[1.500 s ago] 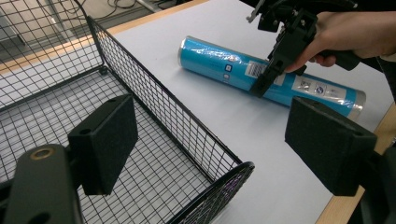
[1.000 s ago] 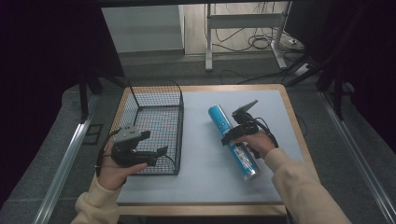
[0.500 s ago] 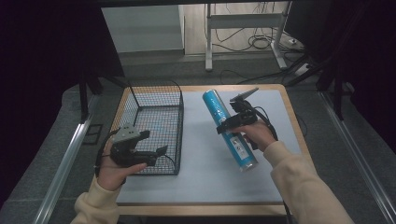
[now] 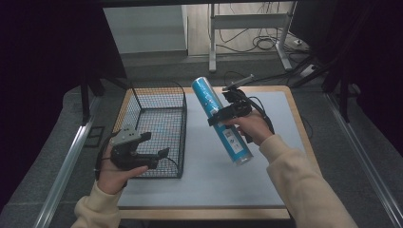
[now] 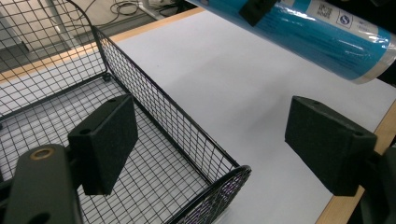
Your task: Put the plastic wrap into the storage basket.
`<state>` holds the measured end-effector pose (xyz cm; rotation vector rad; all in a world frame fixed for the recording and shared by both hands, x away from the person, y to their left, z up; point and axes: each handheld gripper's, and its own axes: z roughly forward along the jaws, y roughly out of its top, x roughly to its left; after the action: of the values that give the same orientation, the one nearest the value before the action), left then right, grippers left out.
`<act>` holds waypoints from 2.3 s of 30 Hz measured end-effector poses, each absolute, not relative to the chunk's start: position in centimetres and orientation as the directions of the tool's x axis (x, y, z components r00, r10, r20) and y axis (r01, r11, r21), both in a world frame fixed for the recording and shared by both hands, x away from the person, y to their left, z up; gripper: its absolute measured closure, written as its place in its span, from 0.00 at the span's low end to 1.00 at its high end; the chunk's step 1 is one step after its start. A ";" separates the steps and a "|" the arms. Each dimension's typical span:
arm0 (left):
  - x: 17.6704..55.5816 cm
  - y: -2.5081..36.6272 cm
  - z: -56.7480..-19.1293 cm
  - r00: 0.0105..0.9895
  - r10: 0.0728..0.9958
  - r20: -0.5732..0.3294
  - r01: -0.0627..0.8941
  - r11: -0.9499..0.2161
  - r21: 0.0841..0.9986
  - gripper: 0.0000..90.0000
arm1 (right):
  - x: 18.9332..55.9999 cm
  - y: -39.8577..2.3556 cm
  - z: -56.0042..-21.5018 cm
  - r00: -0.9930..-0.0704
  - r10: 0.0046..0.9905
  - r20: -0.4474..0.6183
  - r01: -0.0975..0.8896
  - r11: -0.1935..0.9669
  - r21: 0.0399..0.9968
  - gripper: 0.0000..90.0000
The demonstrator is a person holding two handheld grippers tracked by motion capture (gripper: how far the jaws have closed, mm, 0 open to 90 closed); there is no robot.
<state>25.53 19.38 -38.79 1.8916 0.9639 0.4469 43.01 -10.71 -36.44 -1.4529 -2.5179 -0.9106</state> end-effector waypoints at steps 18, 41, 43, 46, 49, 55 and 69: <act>25.1 20.1 -38.1 0.618 0.781 -0.086 0.418 -0.235 0.878 0.19 | 43.0 -3.9 -35.3 -0.636 0.694 0.336 0.757 0.477 0.446 0.35; 25.1 20.0 -38.1 0.622 0.779 -0.085 0.418 -0.238 0.877 0.19 | 42.8 0.3 -37.2 -0.674 0.661 0.329 0.733 0.543 0.409 0.35; 25.1 20.1 -38.1 0.622 0.779 -0.084 0.416 -0.237 0.878 0.19 | 42.7 0.7 -37.3 -0.677 0.658 0.330 0.732 0.549 0.404 0.35; 25.0 20.2 -38.0 0.618 0.781 -0.084 0.413 -0.231 0.881 0.19 | 42.6 1.4 -37.5 -0.683 0.651 0.332 0.727 0.560 0.397 0.35; 25.0 20.4 -37.9 0.616 0.783 -0.085 0.409 -0.226 0.884 0.19 | 42.5 1.8 -37.6 -0.690 0.645 0.328 0.721 0.568 0.398 0.35; 24.8 20.6 -37.7 0.613 0.785 -0.087 0.405 -0.218 0.888 0.19 | 42.3 2.9 -37.9 -0.696 0.638 0.330 0.716 0.581 0.386 0.35; 24.9 20.7 -37.7 0.611 0.787 -0.087 0.406 -0.217 0.888 0.19 | 42.1 4.4 -39.0 -0.688 0.641 0.339 0.725 0.599 0.340 0.35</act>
<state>24.85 20.69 -37.67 1.8378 0.9615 0.4776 42.13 4.41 -39.03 -1.1415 -2.6432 -0.6847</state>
